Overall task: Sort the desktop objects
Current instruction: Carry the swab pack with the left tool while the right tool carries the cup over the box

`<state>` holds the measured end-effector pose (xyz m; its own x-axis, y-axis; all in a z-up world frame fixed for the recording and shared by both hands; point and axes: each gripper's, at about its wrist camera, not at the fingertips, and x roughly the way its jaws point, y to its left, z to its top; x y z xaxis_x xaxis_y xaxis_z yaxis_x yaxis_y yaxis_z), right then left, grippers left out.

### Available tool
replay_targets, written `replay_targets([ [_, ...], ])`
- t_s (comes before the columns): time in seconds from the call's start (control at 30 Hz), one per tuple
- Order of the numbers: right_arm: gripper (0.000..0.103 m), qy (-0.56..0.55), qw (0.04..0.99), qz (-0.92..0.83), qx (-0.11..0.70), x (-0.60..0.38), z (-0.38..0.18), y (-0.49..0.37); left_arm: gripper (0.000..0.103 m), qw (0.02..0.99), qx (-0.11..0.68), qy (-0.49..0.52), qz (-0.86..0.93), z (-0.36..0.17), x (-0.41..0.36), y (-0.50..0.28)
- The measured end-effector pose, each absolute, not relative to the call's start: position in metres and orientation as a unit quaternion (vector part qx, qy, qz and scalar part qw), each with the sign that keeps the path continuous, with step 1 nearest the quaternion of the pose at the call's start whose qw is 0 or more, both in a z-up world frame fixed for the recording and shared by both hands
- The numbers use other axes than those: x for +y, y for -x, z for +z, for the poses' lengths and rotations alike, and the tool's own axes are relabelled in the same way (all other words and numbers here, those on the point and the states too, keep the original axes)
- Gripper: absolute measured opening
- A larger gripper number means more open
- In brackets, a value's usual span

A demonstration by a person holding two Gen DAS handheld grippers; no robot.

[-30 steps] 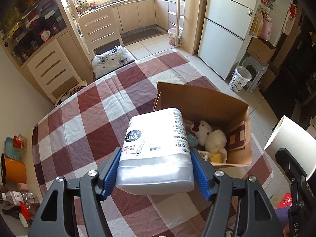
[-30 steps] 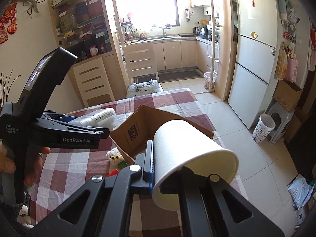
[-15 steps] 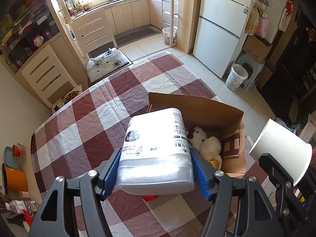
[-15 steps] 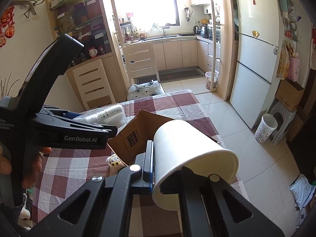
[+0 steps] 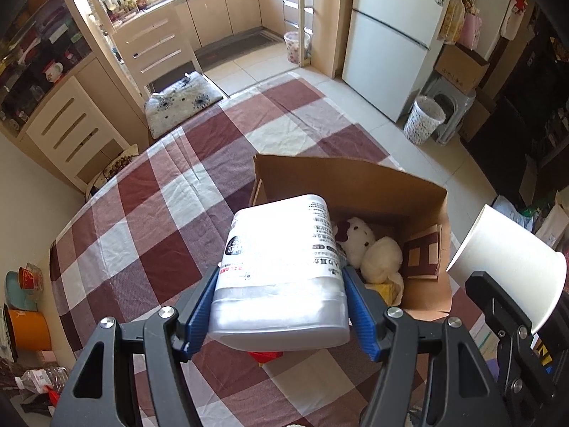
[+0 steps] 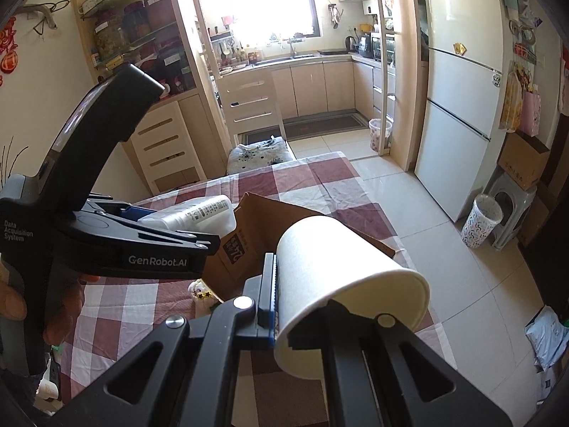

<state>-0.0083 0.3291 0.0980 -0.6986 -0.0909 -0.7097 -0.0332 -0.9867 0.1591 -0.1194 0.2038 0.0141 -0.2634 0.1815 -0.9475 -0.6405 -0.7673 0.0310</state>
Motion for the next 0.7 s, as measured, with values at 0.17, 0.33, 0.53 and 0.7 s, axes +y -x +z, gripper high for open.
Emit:
replay_targets([
  [0.17, 0.004, -0.398, 0.018, -0.913, -0.084, 0.331, 0.091, 0.013, 0.068, 0.267, 0.218, 0.553, 0.759, 0.006, 0.206, 0.122],
  [0.33, 0.004, -0.405, 0.018, -0.910, -0.086, 0.332, 0.086, 0.017, 0.068, 0.267, 0.224, 0.555, 0.755, 0.003, 0.209, 0.124],
  [0.53, 0.004, -0.409, 0.018, -0.908, -0.091, 0.332, 0.082, 0.019, 0.068, 0.269, 0.230, 0.558, 0.751, 0.000, 0.213, 0.124],
  [0.7, 0.004, -0.410, 0.019, -0.907, -0.091, 0.333, 0.082, 0.019, 0.068, 0.271, 0.232, 0.559, 0.748, -0.001, 0.214, 0.124],
])
